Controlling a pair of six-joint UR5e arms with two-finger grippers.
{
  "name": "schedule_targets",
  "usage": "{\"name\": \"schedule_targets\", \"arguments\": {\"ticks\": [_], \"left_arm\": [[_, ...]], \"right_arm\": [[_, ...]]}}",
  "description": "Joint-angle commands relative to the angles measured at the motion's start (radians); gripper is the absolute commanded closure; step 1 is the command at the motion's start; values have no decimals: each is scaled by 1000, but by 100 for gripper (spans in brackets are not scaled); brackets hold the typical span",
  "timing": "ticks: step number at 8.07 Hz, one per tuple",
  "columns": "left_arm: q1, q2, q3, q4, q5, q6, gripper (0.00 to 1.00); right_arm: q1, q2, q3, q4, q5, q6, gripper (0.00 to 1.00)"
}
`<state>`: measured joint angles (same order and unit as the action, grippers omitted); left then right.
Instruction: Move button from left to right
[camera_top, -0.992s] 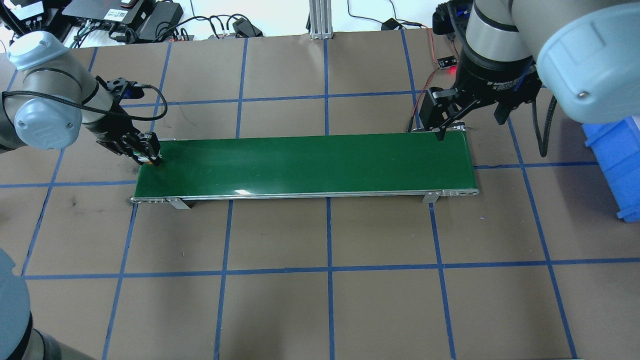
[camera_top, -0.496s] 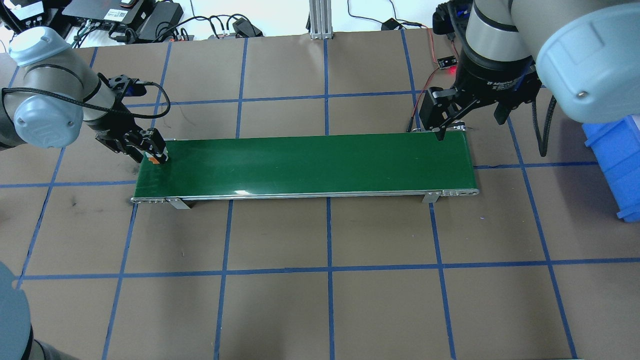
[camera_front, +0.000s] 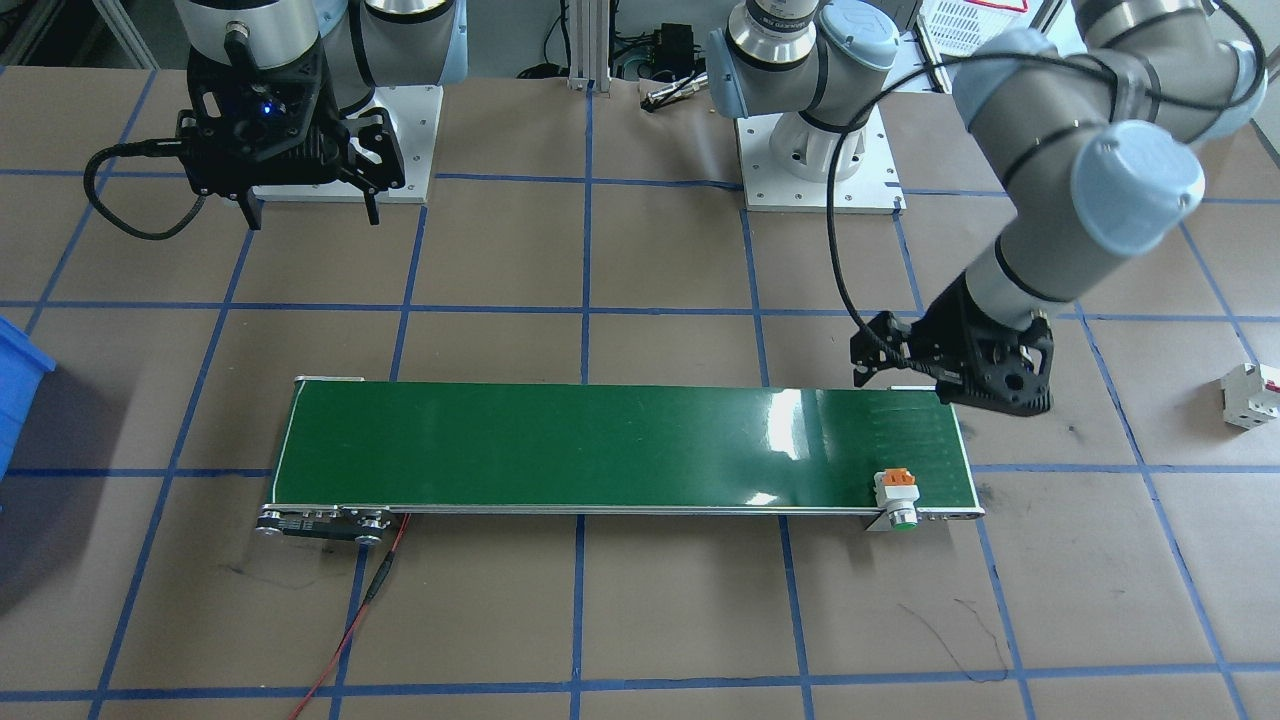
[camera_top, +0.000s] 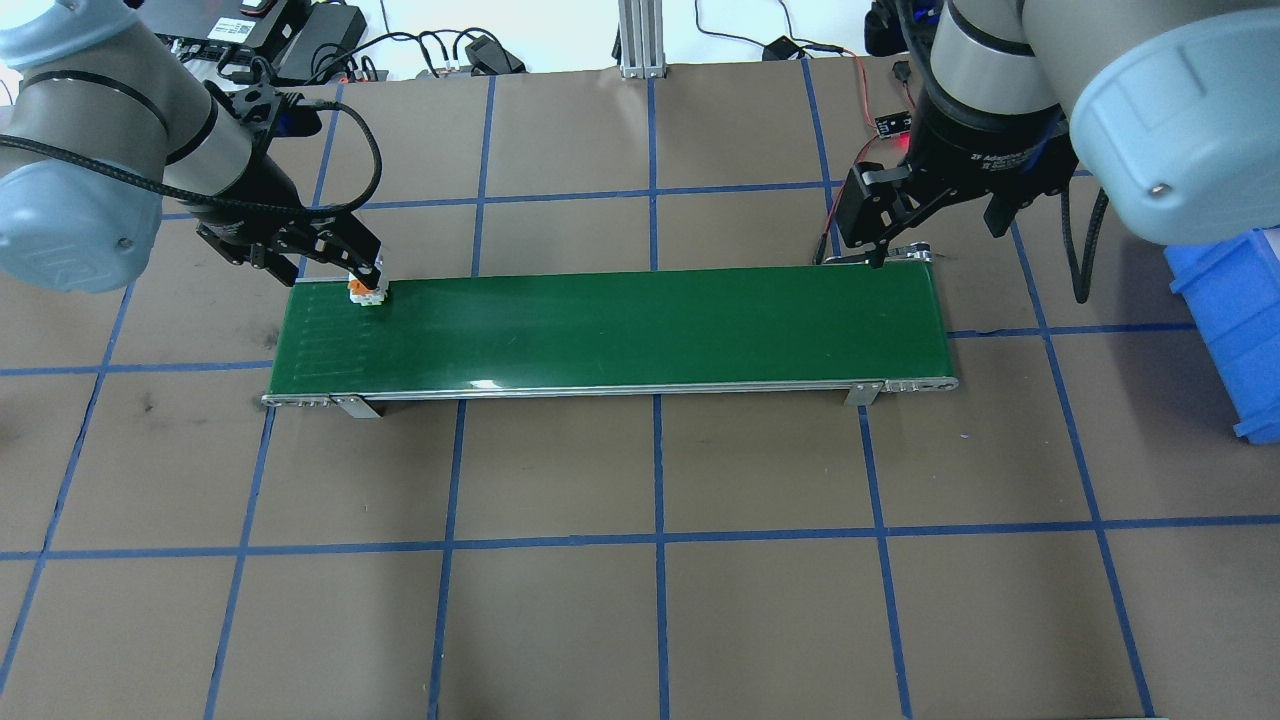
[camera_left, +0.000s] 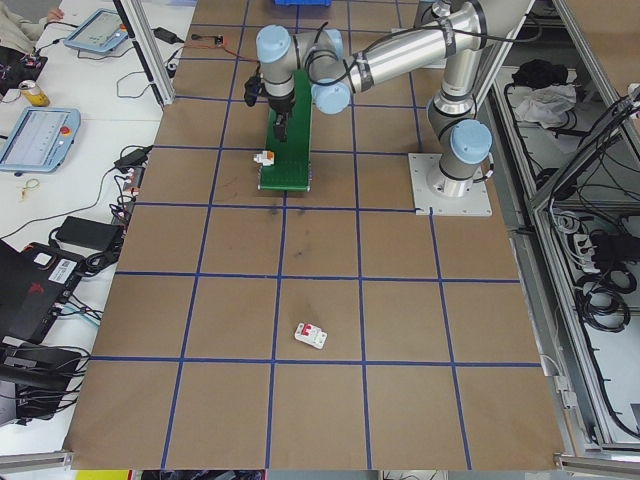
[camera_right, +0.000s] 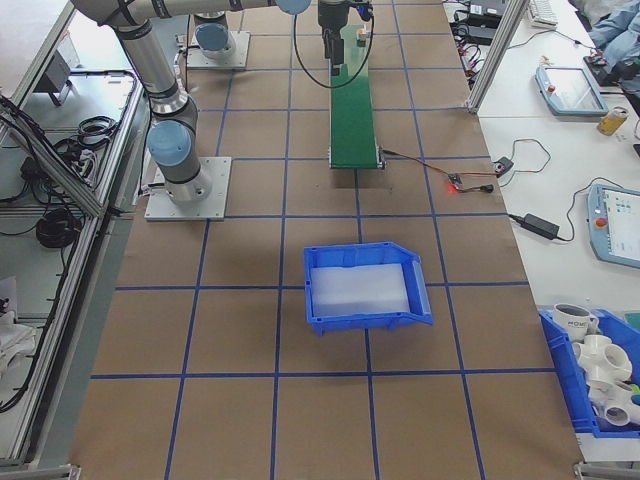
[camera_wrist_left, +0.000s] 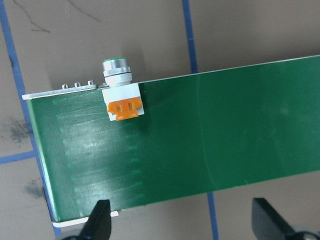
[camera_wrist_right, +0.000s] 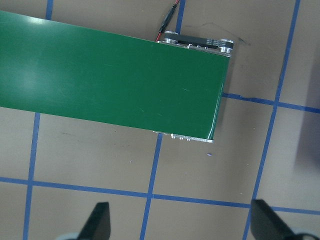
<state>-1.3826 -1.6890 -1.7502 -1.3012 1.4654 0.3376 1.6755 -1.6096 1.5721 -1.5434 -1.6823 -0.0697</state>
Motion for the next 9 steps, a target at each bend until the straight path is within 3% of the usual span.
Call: {"name": "schedule_targets", "arguments": {"ticks": [1,2,3,5,6,7,9], "left_arm": [[-35,120,17,-120,-5,-39,0],[-33,121,64,-148,24,-39,0],[-35,121,128,-233,115,-42,0],[-35,123,262,-387,130,-167,0],[-35,127,300,-398,130,-167,0],[-35,136,304,-397,131,-170,0],[-35,167,304,-398,131,-177,0]], "right_arm": [[1,3,-1,-23,0,2,0],[1,3,-4,-29,6,2,0],[1,3,-6,-55,10,5,0],[1,5,-6,-58,10,2,0],[1,7,-11,-81,12,2,0],[1,26,-11,-184,15,7,0],[0,69,-12,-249,67,16,0]]}}
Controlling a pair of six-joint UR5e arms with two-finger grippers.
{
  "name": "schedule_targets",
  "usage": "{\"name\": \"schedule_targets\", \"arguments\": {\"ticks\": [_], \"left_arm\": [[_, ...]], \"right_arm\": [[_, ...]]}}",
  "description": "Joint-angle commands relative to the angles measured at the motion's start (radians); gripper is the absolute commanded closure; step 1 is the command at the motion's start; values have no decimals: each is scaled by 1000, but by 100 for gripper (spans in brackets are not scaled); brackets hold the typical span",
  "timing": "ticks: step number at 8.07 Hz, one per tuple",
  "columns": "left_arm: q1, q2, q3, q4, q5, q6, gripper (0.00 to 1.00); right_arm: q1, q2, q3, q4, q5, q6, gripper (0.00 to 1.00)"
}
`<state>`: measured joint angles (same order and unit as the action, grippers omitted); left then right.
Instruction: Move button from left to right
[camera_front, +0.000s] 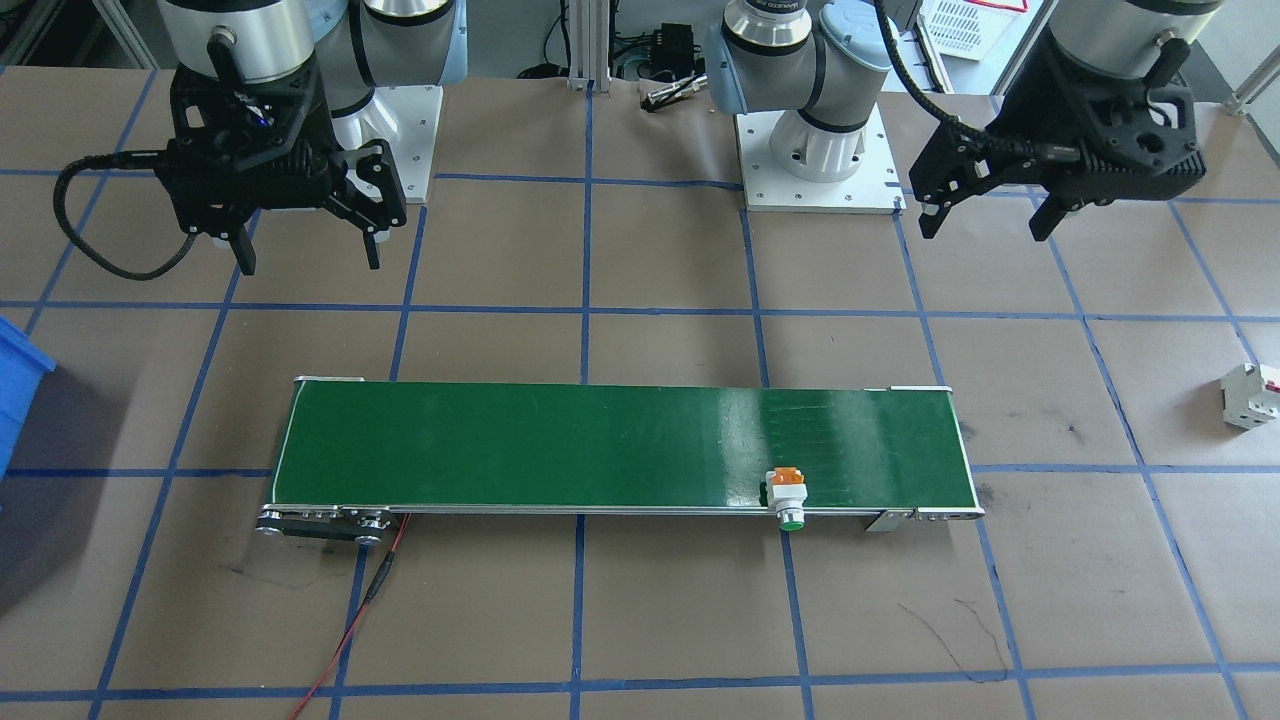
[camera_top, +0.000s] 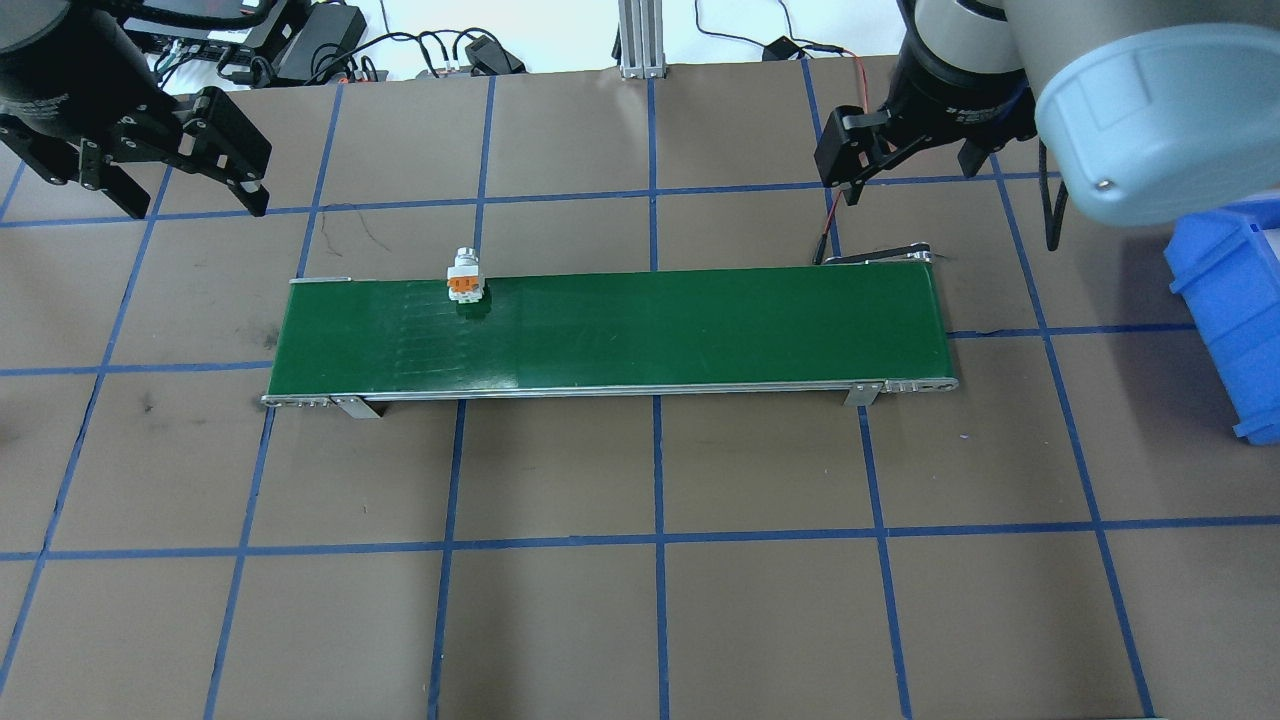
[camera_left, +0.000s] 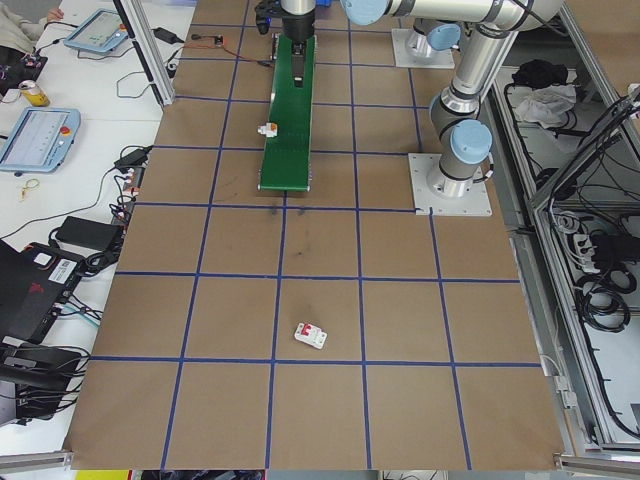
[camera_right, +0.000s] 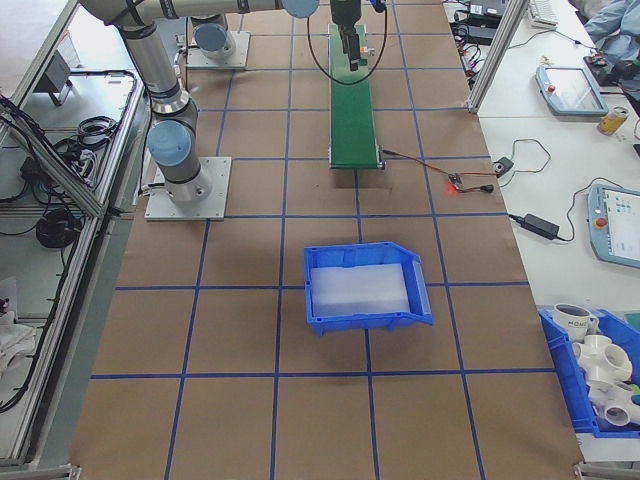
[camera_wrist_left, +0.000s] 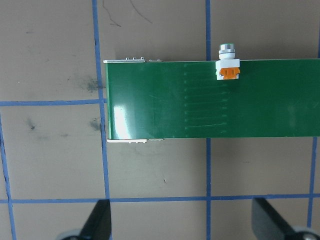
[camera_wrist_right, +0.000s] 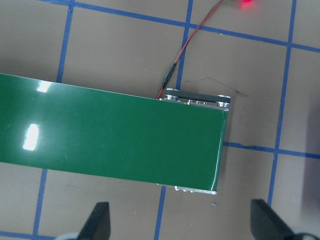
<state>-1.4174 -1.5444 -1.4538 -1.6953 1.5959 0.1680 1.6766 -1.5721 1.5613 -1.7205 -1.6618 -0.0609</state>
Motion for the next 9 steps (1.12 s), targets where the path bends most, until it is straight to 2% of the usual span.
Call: {"name": "schedule_targets", "arguments": {"ticks": [1,2,4,5,6,7,8,9], "left_arm": [[0,18,6,-4,15,-7,0],[0,9,6,-3,28,-5,0],[0,13,6,-4,27,-13,0],[0,7,6,-4,27,-7,0],[2,7,4,-4,30,-4,0],[3,12,6,0,91,1,0],[0,6,3,6,233,2,0],[-2,6,1,9,252,-5,0]], "right_arm": [[0,53,0,-117,63,7,0],[0,96,2,-189,71,7,0],[0,164,17,-212,193,9,0],[0,205,26,-234,235,13,0],[0,249,34,-273,237,15,0],[-1,282,58,-319,237,18,11],[-3,308,92,-364,237,19,5],[-3,323,109,-387,235,62,0]]}}
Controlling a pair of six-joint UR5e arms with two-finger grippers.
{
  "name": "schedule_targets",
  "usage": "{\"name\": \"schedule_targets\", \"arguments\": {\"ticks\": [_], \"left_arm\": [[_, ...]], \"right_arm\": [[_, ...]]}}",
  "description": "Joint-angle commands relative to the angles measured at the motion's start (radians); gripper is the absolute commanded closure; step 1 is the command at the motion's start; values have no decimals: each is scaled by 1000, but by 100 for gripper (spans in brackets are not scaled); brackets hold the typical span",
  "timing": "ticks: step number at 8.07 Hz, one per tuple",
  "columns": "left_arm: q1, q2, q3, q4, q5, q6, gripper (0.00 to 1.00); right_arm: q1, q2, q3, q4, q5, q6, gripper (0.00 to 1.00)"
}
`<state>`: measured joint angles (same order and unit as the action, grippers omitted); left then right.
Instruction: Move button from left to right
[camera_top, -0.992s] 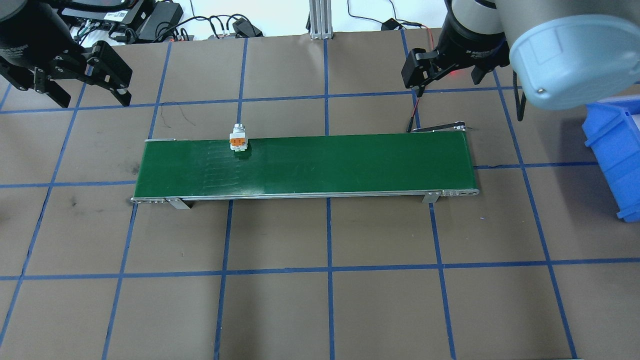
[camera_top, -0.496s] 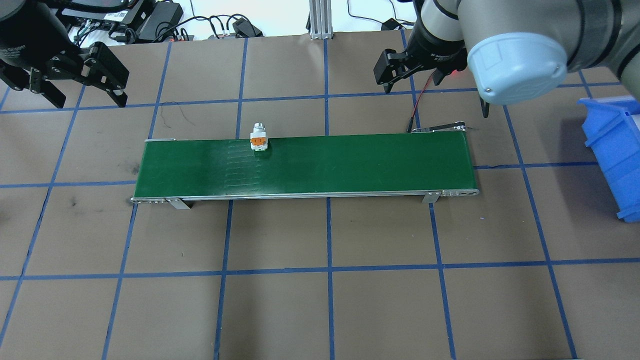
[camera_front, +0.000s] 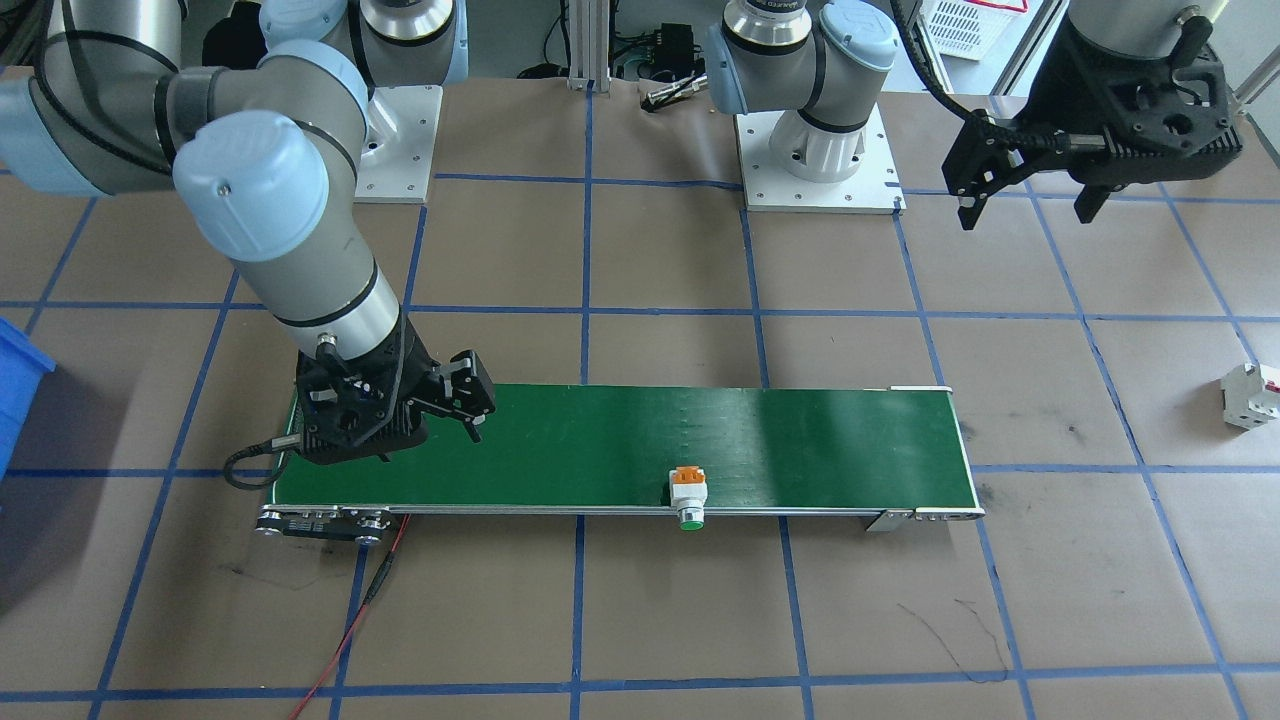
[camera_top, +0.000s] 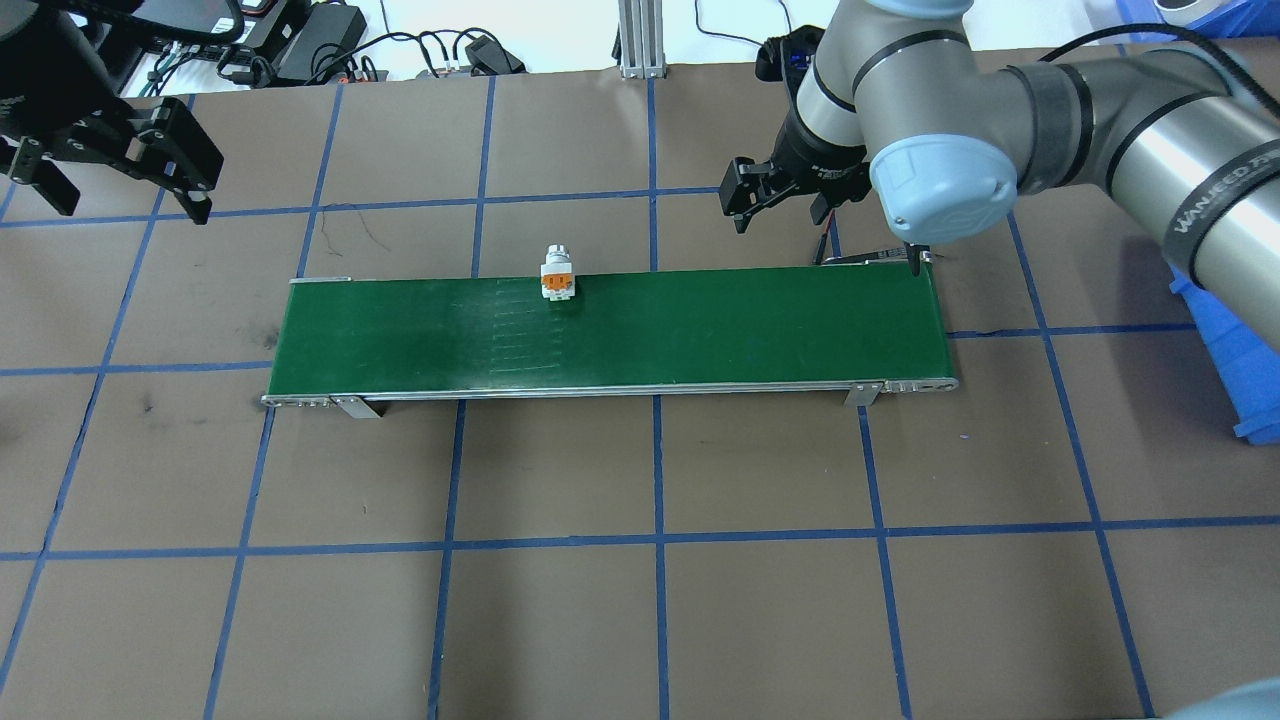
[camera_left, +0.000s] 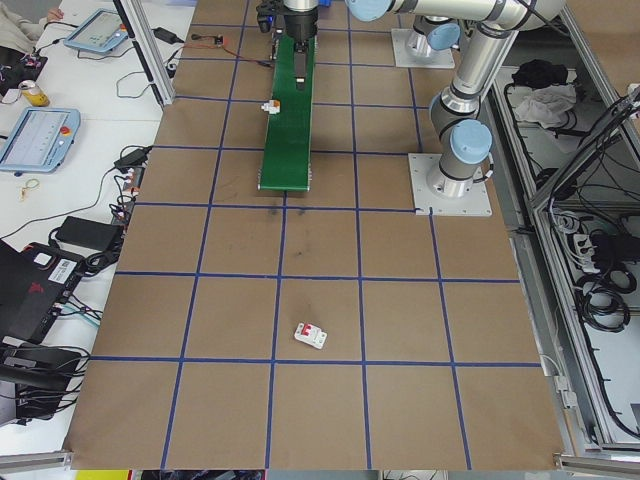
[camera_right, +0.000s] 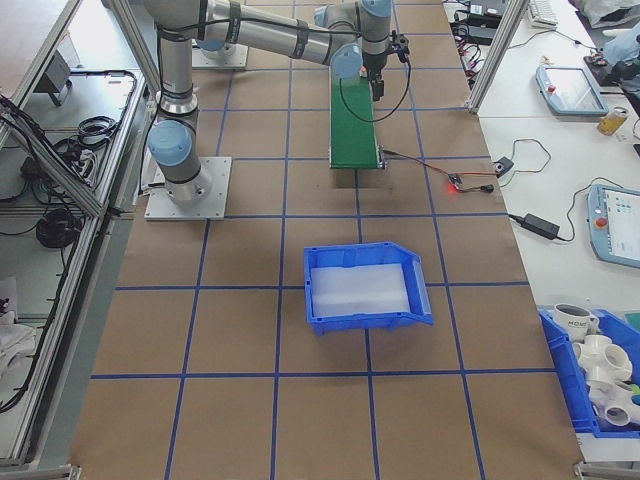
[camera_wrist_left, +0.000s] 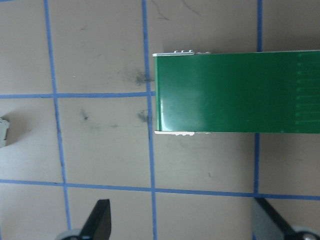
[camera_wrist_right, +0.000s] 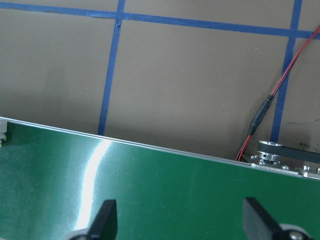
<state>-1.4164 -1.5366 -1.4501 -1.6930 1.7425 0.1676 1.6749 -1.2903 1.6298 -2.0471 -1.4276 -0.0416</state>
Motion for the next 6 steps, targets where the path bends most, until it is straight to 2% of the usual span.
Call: {"name": "schedule_targets", "arguments": {"ticks": [1,2,3,4,6], "left_arm": [[-3,-2,-1,7,79,-8,0],[-3,-2,-1,7,5,-11,0],[-3,-2,-1,9,-103,-17,0],[-4,-5,-1,16,-153,-31,0],[-16,-8,-3,18,-159,-83,0]], "right_arm": [[-1,58,47,-65,7,78,0],[-1,69,47,-65,33,83,0],[-1,72,48,-65,33,85,0],[-1,72,53,-65,36,118,0],[3,69,59,-77,61,259,0]]}}
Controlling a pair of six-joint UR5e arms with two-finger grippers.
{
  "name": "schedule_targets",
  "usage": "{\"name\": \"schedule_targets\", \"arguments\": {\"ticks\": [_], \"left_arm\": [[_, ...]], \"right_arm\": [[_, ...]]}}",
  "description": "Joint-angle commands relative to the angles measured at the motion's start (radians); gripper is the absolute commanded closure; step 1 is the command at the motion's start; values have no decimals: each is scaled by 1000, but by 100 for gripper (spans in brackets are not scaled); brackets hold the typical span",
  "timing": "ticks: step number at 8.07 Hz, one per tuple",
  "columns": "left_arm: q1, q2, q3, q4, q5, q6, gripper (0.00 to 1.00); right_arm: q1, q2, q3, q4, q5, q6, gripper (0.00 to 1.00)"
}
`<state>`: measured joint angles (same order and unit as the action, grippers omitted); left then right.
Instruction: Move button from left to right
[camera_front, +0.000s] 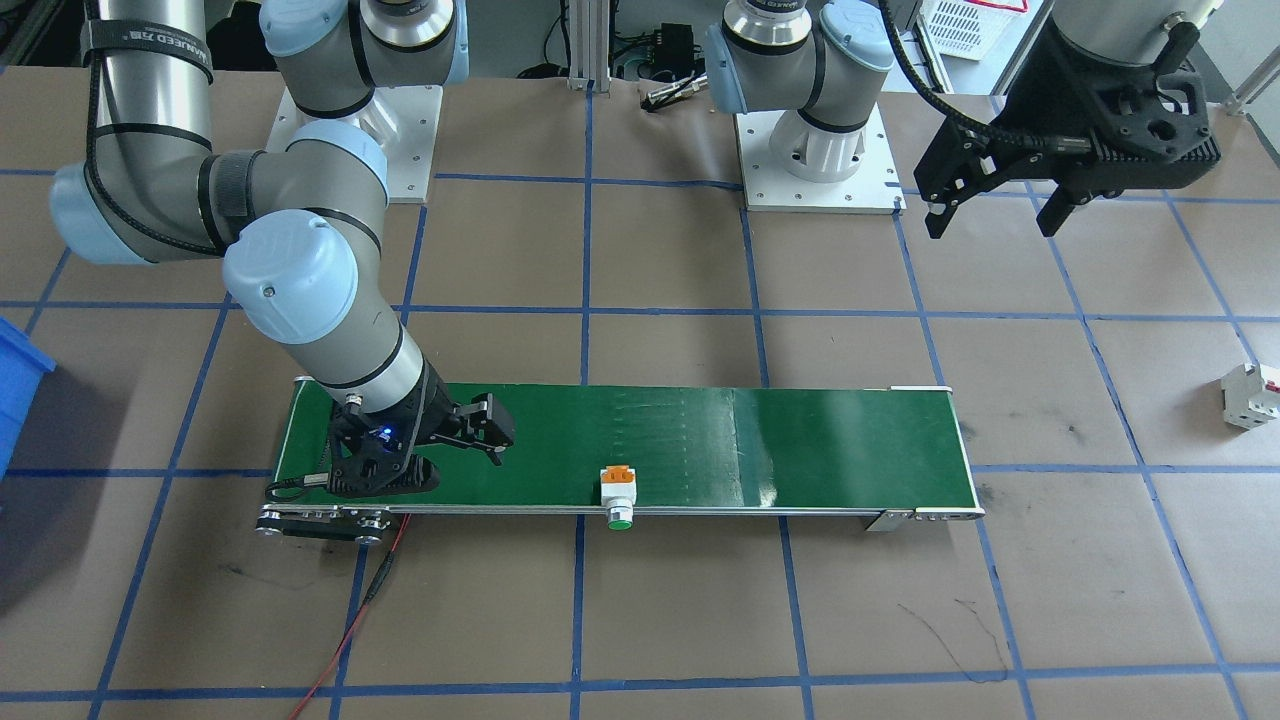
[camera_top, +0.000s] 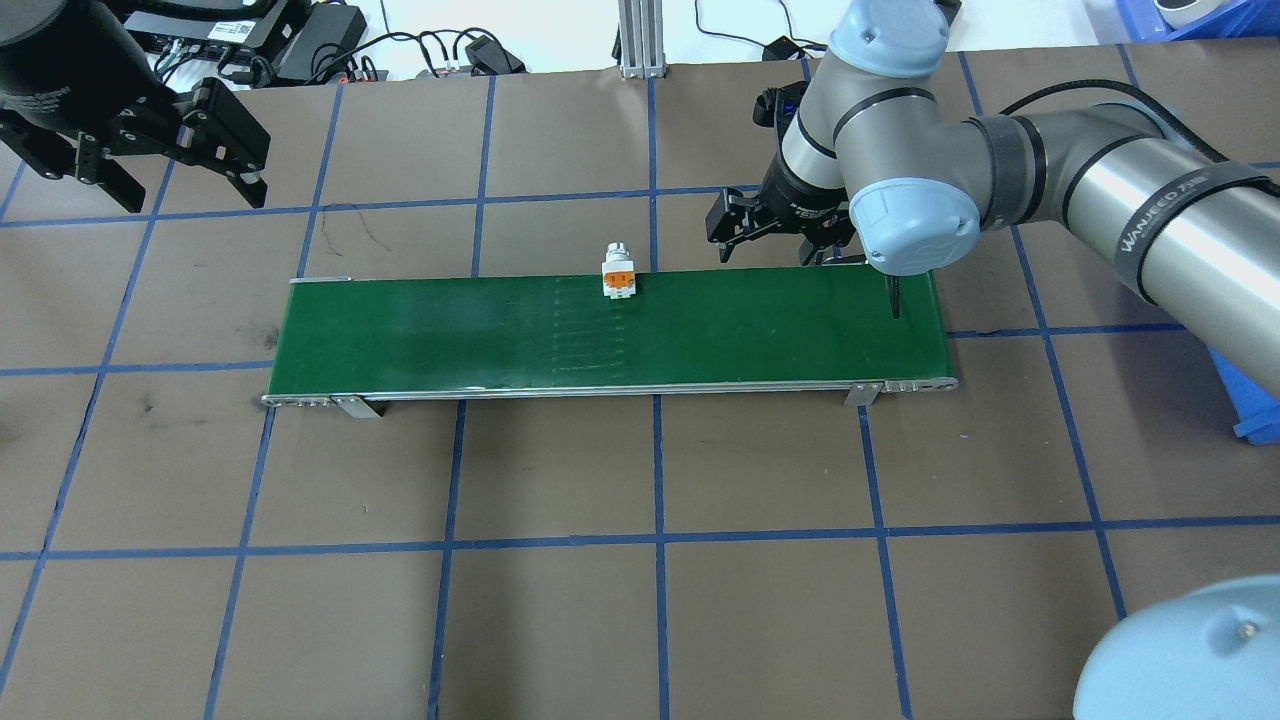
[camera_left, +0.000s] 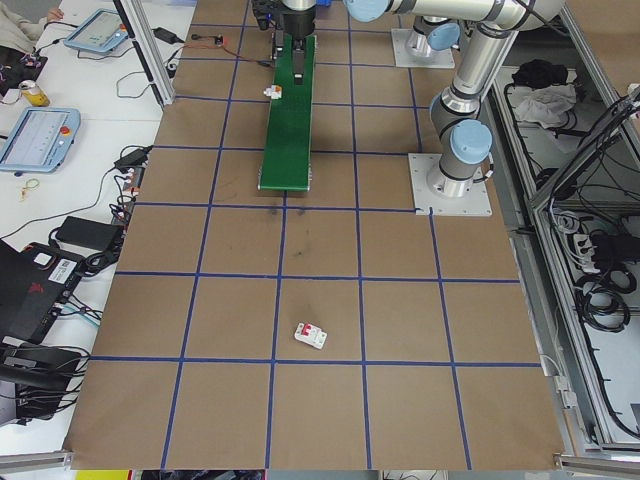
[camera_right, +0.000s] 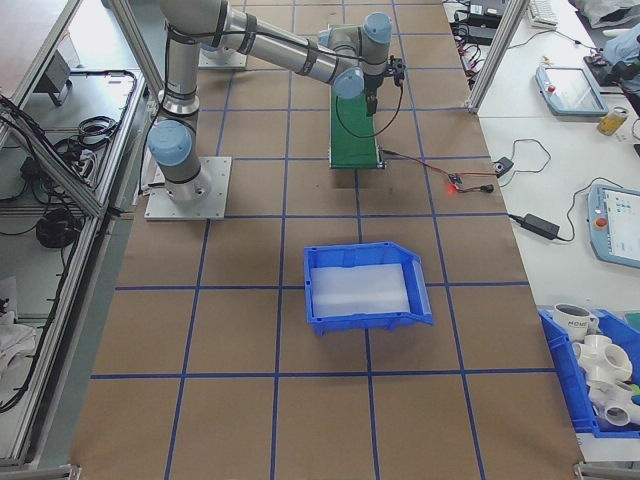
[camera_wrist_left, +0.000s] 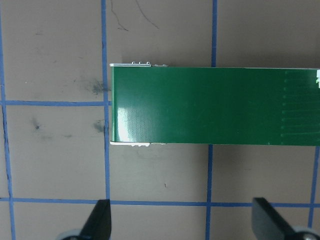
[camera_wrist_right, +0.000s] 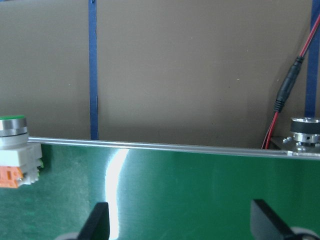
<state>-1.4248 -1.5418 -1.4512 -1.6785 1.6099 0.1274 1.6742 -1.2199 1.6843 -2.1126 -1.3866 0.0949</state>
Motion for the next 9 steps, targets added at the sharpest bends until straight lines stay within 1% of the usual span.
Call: {"name": "schedule_targets", "arguments": {"ticks": [1,3,4,6,8,9], "left_arm": [[-11,-3,-3,2,-28,-79,0],[-11,-1,-20,3,-24,-87,0],[-13,-3,-20,3,-25,-87,0],[-13,-3,-23,2,-25,-86,0],[-13,-3,-24,2,-24,-86,0],[-11,-1,-31,3,-19,-84,0]], "right_arm": [[5,0,6,-33,20,137,0],[25,16,6,-91,23,157,0],[48,34,6,-105,20,181,0],[78,62,6,-168,17,238,0],[78,89,14,-176,3,223,0],[78,105,15,-178,-26,179,0]]}}
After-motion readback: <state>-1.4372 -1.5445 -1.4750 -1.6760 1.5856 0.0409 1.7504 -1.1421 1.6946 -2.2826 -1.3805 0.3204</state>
